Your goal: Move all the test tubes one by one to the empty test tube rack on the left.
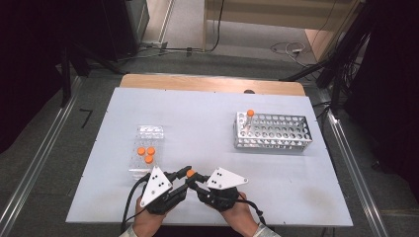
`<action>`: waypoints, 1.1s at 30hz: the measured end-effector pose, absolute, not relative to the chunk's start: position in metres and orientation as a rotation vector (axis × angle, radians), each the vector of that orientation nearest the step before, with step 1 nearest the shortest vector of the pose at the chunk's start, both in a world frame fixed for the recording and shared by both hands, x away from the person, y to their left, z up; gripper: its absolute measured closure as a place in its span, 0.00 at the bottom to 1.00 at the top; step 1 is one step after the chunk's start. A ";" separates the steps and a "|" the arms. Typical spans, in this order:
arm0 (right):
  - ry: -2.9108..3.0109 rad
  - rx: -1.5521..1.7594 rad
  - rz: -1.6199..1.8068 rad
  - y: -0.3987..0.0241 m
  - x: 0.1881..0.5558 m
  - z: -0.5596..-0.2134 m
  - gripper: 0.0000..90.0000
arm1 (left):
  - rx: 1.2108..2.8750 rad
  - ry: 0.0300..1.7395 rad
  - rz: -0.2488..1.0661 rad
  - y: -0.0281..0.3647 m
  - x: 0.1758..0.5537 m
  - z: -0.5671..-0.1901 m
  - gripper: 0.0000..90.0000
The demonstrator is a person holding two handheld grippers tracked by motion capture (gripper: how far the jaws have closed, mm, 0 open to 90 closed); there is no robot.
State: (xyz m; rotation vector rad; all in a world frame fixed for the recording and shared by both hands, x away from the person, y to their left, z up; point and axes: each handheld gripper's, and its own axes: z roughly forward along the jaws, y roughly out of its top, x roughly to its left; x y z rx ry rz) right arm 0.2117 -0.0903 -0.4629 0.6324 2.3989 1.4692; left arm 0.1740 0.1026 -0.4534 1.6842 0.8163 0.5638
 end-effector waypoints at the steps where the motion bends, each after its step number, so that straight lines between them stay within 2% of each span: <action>1: 2.399 0.632 1.469 -0.090 0.212 -0.463 0.79 | 1.685 0.816 0.563 0.103 0.174 -0.453 0.78; 3: 2.399 0.627 1.475 -0.090 0.212 -0.463 0.74 | 1.680 0.817 0.572 0.104 0.174 -0.452 0.78; 5: 2.409 0.610 1.475 -0.090 0.212 -0.462 0.65 | 1.668 0.822 0.572 0.106 0.173 -0.450 0.78; 7: 2.419 0.599 1.471 -0.090 0.212 -0.462 0.49 | 1.661 0.827 0.573 0.110 0.173 -0.447 0.78; 11: 2.433 0.634 1.457 -0.094 0.216 -0.461 0.33 | 1.645 0.840 0.572 0.119 0.171 -0.440 0.78; 16: 2.423 0.678 1.434 -0.103 0.221 -0.460 0.28 | 1.617 0.886 0.590 0.133 0.169 -0.429 0.78; 33: 2.377 0.725 1.423 -0.119 0.227 -0.458 0.28 | 1.535 1.010 0.699 0.186 0.164 -0.400 0.78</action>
